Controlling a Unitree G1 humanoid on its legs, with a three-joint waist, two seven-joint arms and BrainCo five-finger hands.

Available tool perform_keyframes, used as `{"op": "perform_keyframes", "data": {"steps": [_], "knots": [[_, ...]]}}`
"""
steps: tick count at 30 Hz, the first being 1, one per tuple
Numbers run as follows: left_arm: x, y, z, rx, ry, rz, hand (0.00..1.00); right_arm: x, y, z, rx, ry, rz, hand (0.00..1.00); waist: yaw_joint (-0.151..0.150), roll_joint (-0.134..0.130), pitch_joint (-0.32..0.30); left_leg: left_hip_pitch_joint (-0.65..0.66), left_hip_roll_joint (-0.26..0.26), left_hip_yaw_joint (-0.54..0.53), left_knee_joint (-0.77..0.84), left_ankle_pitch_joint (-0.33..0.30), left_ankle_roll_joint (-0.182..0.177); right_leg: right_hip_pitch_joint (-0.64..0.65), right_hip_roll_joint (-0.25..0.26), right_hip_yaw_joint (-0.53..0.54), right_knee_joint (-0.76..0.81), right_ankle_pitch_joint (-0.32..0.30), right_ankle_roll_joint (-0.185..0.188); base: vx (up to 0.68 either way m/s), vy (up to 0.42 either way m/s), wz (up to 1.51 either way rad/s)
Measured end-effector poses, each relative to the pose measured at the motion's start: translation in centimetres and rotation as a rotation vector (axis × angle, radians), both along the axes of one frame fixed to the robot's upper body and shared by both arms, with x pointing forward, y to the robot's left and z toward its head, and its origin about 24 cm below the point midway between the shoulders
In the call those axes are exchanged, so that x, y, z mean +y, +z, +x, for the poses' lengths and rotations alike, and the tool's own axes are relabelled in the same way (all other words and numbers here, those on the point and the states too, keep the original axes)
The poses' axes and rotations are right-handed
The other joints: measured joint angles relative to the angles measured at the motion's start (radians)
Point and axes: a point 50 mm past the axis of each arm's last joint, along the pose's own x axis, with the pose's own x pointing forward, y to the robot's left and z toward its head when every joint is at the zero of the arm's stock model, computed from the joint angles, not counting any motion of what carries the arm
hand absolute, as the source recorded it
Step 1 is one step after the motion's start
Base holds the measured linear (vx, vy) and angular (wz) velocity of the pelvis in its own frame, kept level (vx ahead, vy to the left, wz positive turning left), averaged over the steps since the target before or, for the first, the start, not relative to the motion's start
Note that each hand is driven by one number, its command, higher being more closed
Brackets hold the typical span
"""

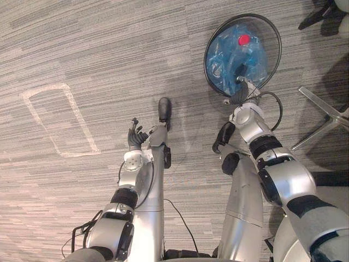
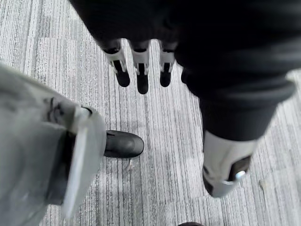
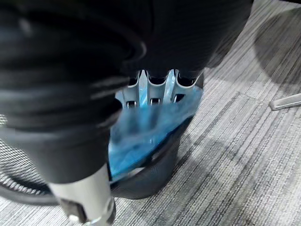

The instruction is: Gather rubbish on tea table into small bin, then transfer packed bag to large trash can.

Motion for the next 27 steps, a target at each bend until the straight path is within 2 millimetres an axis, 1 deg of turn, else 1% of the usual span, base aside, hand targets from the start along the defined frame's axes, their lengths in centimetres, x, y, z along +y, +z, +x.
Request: {"op": "perform_keyframes", "data": {"steps": [3, 5, 10, 15, 17, 19, 20, 21, 24, 27], "knots": [[0.0, 0.0, 0.0, 0.000, 0.001, -0.007, 0.00, 0.1, -0.3, -0.1, 0.000, 0.015, 0.022, 1.00, 0.000, 0.000, 0.000, 0.000, 0.000, 0.000, 0.000, 0.000, -0.001, -0.002, 0.000, 0.000, 0.003, -0.002, -0.002, -0.03, 0.003, 0.00], [0.0, 0.0, 0.0, 0.000, 0.003, -0.014, 0.00, 0.7, -0.2, -0.1, -0.014, 0.044, 0.026, 1.00, 0.001, 0.000, 0.000, 0.000, 0.001, -0.002, 0.000, 0.001, -0.001, -0.002, 0.001, -0.001, 0.003, -0.003, -0.003, -0.03, 0.002, 0.01], [0.0, 0.0, 0.0, 0.000, 0.003, -0.022, 0.00, 1.2, -0.9, -0.5, -0.028, 0.063, 0.077, 1.00, 0.000, 0.000, 0.000, 0.001, 0.006, -0.002, 0.016, 0.008, -0.009, 0.003, 0.007, -0.001, 0.009, -0.003, -0.003, -0.02, 0.002, -0.02], [-0.3, -0.2, 0.0, 0.014, -0.012, -0.036, 0.00, 2.0, -1.5, -1.1, -0.061, 0.087, 0.122, 1.00, -0.006, 0.000, 0.000, 0.030, 0.013, -0.003, 0.029, 0.007, -0.008, 0.034, 0.014, 0.001, 0.009, -0.002, -0.005, -0.05, 0.004, -0.07], [-0.7, -0.5, -0.1, 0.029, -0.022, -0.042, 0.00, 2.4, -1.9, -1.4, -0.071, 0.101, 0.133, 1.00, -0.007, -0.001, -0.001, 0.060, 0.019, 0.002, 0.020, 0.000, 0.001, 0.062, 0.020, 0.006, 0.001, -0.001, -0.006, -0.06, 0.002, -0.11], [-0.6, -0.9, -0.6, 0.040, -0.021, -0.047, 0.00, 3.6, -2.0, -2.1, -0.110, 0.141, 0.164, 1.00, -0.017, -0.004, -0.002, 0.114, 0.039, 0.034, -0.009, 0.003, 0.005, 0.107, 0.027, 0.009, -0.028, 0.004, 0.001, -0.06, -0.003, -0.15], [-0.6, -1.1, -0.7, 0.043, -0.019, -0.047, 0.00, 3.9, -2.1, -2.3, -0.120, 0.150, 0.173, 1.00, -0.020, -0.004, -0.002, 0.127, 0.047, 0.044, -0.018, 0.005, 0.007, 0.120, 0.030, 0.009, -0.037, 0.007, 0.002, -0.05, -0.011, -0.21], [-0.4, -1.7, -1.1, 0.062, -0.015, -0.048, 0.00, 4.6, -2.4, -2.9, -0.133, 0.176, 0.214, 1.00, -0.025, -0.007, -0.003, 0.170, 0.055, 0.060, -0.040, 0.012, 0.014, 0.157, 0.039, 0.016, -0.063, 0.022, -0.005, -0.03, -0.012, -0.20], [-0.1, -2.5, -1.8, 0.094, -0.008, -0.044, 0.00, 5.3, -3.1, -3.9, -0.148, 0.206, 0.277, 1.00, -0.032, -0.009, -0.004, 0.239, 0.067, 0.067, -0.060, 0.013, 0.012, 0.226, 0.054, 0.020, -0.103, 0.038, -0.003, -0.01, -0.012, -0.19], [-0.1, -3.3, -2.3, 0.118, -0.019, -0.031, 0.00, 6.1, -3.6, -5.2, -0.167, 0.241, 0.348, 1.00, -0.038, -0.014, -0.007, 0.334, 0.076, 0.080, -0.084, 0.011, 0.009, 0.325, 0.063, 0.018, -0.148, 0.046, -0.003, 0.01, -0.006, -0.17]]}}
